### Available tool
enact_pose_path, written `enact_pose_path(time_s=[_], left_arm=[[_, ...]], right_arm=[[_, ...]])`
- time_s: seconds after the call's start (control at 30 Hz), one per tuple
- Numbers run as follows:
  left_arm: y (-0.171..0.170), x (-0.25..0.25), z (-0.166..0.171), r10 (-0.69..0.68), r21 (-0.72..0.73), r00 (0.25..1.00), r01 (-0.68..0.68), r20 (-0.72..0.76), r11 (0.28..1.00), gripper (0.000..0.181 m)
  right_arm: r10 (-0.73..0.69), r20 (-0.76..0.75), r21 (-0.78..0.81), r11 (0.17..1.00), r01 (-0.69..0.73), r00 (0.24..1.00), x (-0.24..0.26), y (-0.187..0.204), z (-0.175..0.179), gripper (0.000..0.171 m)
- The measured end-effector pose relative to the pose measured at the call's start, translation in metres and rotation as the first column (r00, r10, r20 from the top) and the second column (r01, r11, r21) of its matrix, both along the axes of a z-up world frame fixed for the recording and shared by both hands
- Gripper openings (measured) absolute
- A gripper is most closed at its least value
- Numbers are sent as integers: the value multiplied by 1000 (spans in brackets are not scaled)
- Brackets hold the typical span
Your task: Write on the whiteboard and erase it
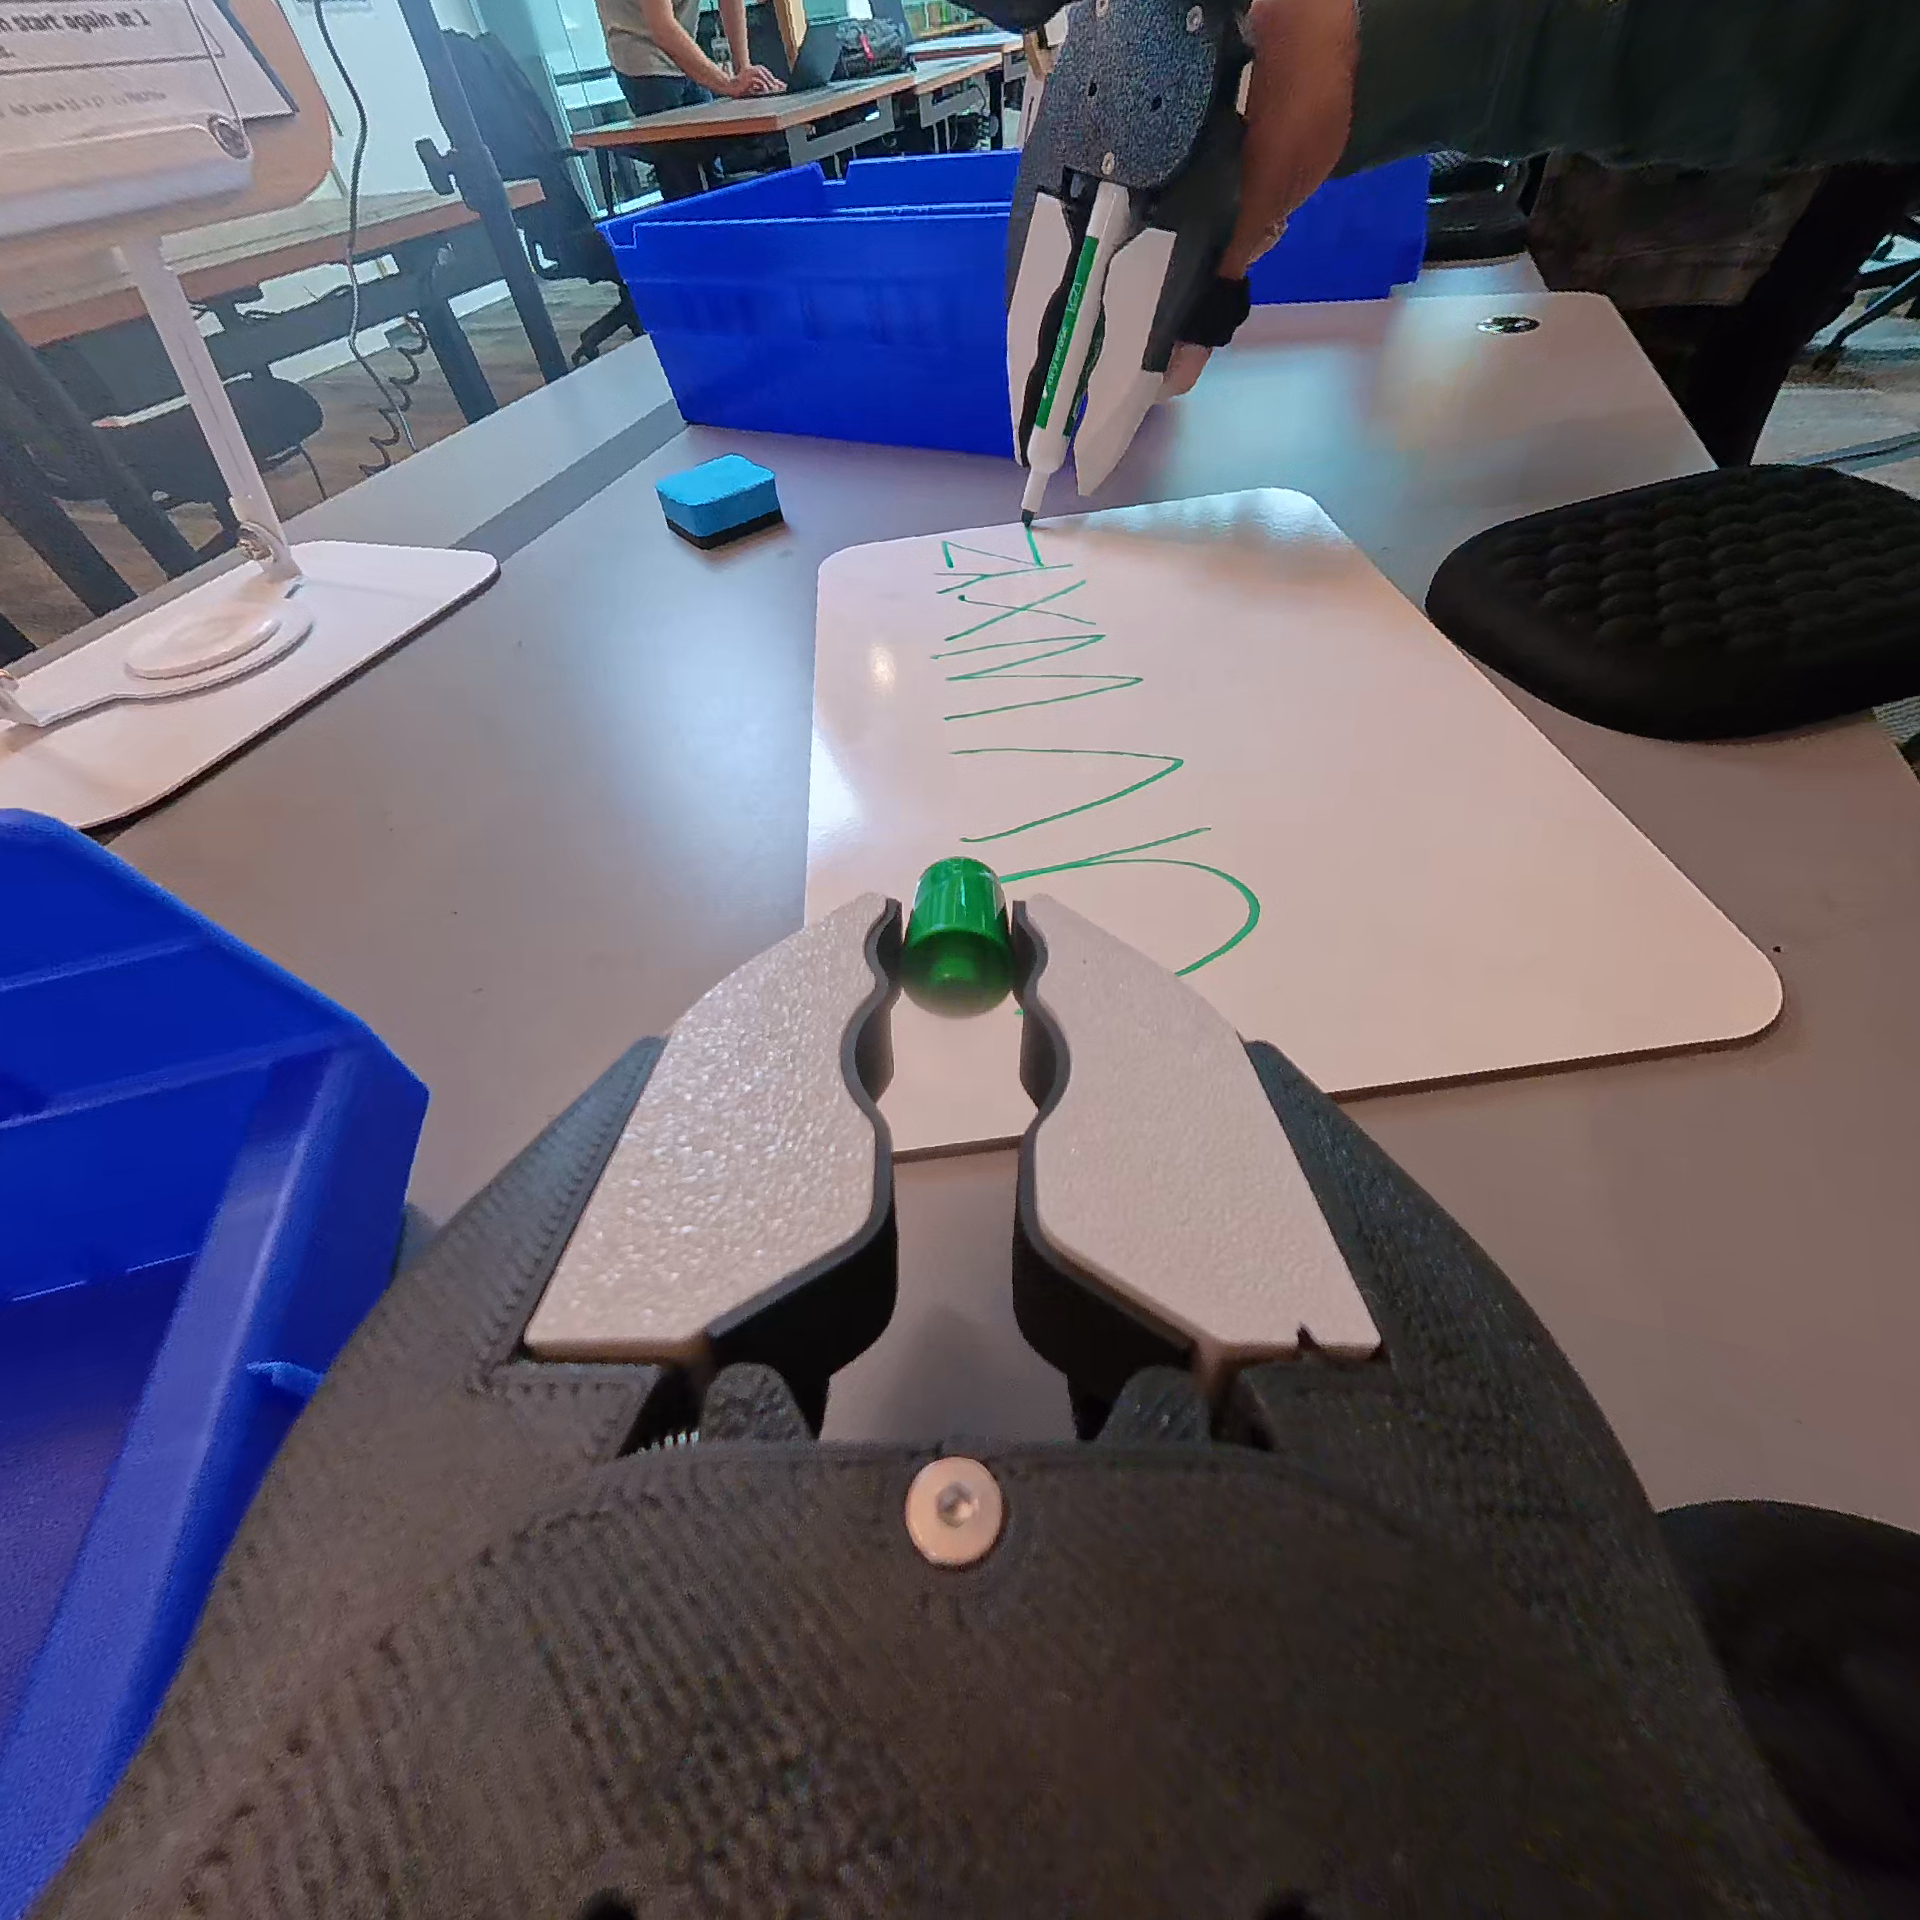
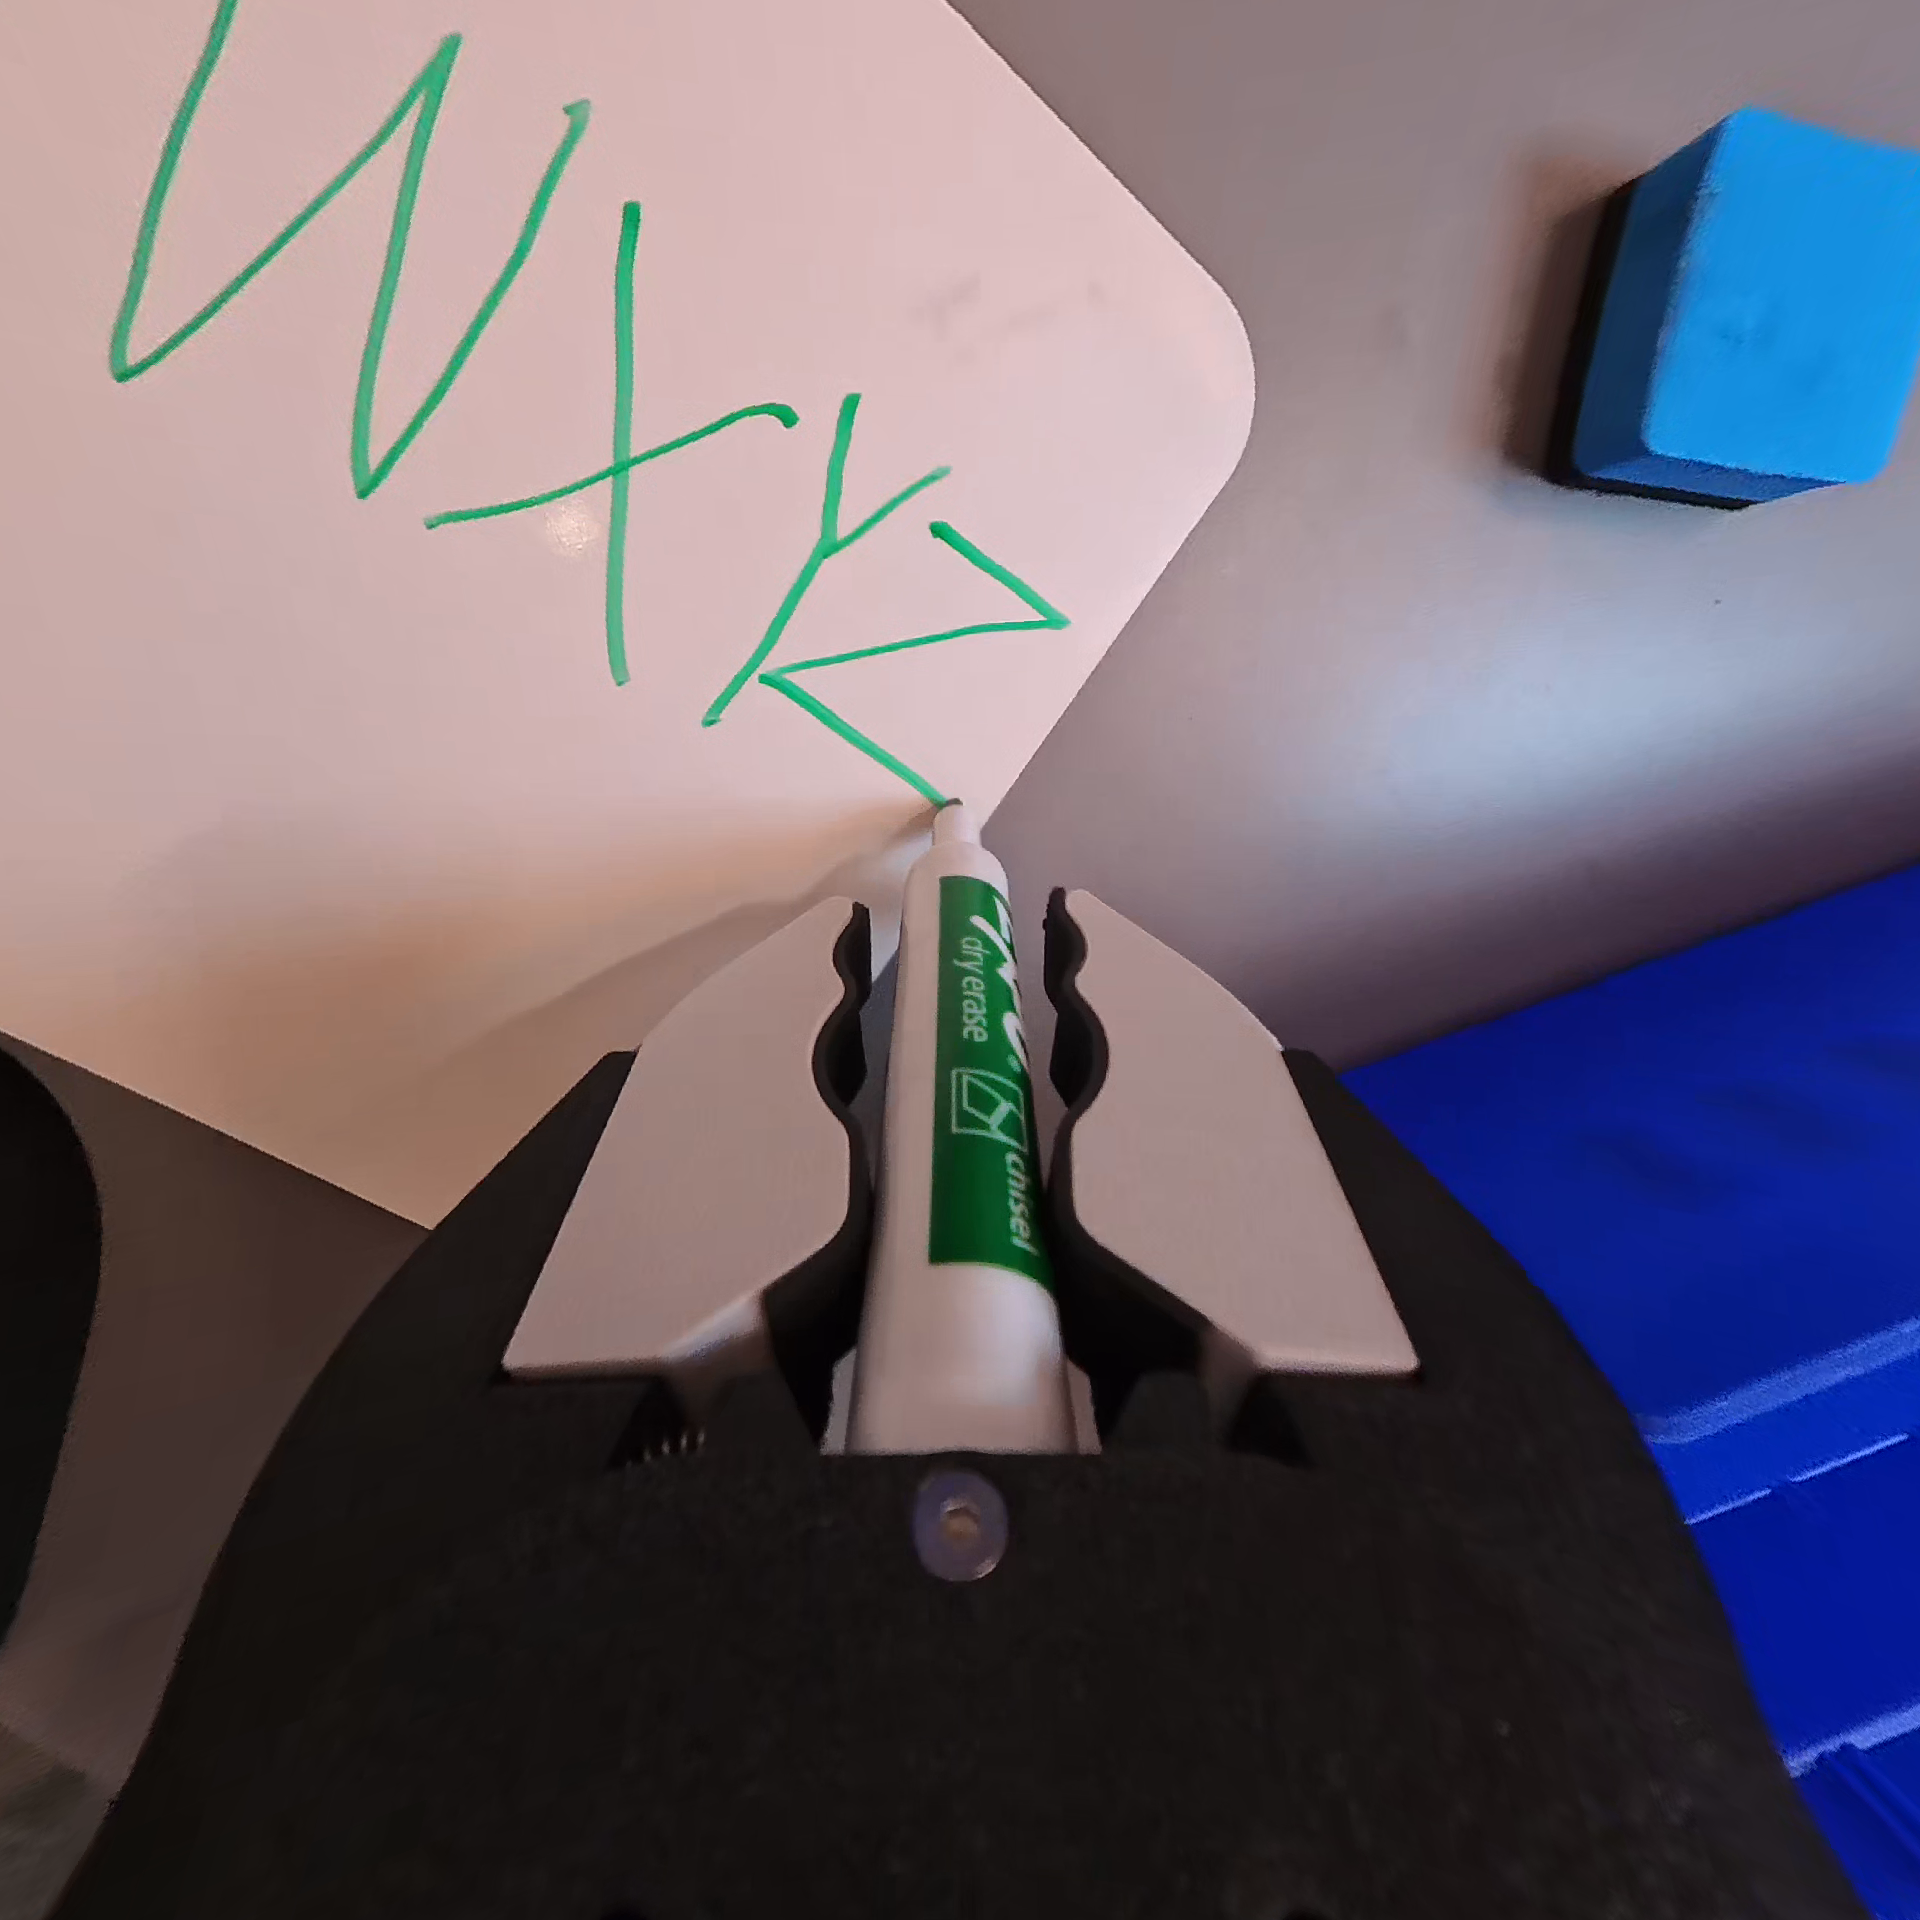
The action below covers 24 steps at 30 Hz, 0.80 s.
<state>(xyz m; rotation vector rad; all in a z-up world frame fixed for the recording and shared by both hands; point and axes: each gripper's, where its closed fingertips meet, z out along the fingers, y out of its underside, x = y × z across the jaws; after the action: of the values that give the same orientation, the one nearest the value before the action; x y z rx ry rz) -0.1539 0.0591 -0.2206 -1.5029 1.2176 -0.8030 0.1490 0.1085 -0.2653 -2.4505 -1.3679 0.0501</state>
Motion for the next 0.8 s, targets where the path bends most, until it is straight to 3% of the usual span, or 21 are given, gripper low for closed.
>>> enact_pose_path(time_s=[0.13,0.37,0.5,0.63,0.8], left_arm=[[0,0,0,3,-1,1000,-3,3,1000,20],[1,0,1,3,-3,1000,-3,8,1000,20],[0,0,2,3,1,1000,-3,14,1000,20],[-3,2,8,-14,17,999,13,44,1000,20],[-28,22,36,-123,105,986,112,111,988,20]], right_arm=[[1,-36,23,1000,0,999,-5,0,7,33],[16,-333,233,970,65,943,-19,-9,65,34],[90,-526,384,912,142,846,-23,-25,83,34],[176,-716,433,871,232,676,-33,-44,92,34],[296,-801,394,915,85,520,-92,-77,92,34]])
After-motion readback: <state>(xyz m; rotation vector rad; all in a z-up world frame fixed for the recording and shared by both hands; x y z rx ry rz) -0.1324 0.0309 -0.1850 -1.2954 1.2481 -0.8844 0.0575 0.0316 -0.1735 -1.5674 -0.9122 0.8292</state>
